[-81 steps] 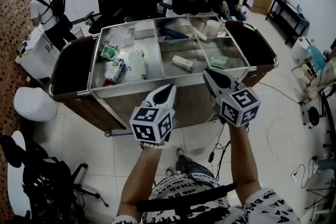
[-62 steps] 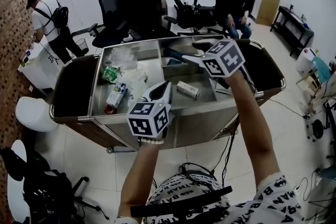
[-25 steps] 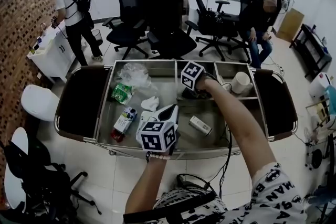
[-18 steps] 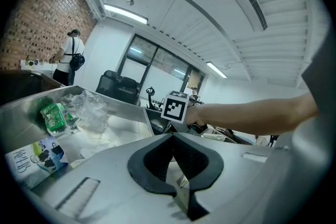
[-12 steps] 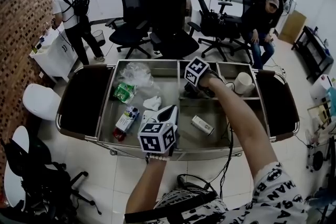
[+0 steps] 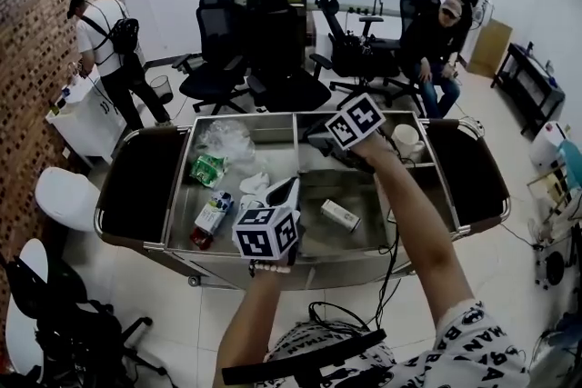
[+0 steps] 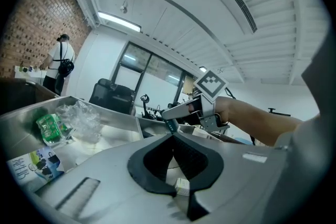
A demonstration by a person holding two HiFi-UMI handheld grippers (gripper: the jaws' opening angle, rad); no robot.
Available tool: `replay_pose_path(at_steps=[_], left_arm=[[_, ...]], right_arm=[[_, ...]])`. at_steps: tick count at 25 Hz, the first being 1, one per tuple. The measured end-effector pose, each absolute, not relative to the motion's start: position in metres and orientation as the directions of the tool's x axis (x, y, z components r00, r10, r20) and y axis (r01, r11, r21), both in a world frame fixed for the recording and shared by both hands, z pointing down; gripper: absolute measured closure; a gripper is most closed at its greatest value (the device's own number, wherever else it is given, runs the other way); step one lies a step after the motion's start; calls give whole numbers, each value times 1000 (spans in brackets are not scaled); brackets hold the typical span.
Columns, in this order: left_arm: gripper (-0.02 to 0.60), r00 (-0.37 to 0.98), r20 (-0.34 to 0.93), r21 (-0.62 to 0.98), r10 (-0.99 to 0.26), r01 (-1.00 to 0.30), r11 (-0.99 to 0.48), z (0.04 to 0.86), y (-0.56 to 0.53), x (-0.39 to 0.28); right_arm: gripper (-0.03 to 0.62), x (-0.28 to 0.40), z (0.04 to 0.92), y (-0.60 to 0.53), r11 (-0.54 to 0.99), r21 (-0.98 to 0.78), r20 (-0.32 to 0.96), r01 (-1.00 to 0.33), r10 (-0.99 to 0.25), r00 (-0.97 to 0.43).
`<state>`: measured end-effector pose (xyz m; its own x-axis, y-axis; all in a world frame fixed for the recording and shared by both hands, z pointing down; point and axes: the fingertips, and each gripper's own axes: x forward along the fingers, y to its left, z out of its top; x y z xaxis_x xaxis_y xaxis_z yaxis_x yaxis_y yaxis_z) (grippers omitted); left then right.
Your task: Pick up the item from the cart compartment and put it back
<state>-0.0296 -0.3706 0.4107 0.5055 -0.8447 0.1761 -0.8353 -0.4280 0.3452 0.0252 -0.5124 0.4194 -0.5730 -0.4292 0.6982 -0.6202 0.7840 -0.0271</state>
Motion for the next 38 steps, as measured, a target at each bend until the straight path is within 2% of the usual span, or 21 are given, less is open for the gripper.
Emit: replay_pose_path(at_steps=[9,19,30,38], left_arm=[[583,530,108,316,-841,-820,-477,407,-339,-23],[583,561,95,314,-822,-801,-510,411,-254,-15],[583,590,97,309,-802,-783,-539,417,-183,-11],[583,574,89,314,-814,-792,-524,419,-154,4]], right_arm=[[345,40,367,-429,776,20,491,-630,-557,-670],[345,61,364,-302,732,38,385,-680,-639,-666],[347,104,380,-188,611,-68,245,-789,-756,-607],[347,147,410,-148,560,-184,196,-808,-784,-589]])
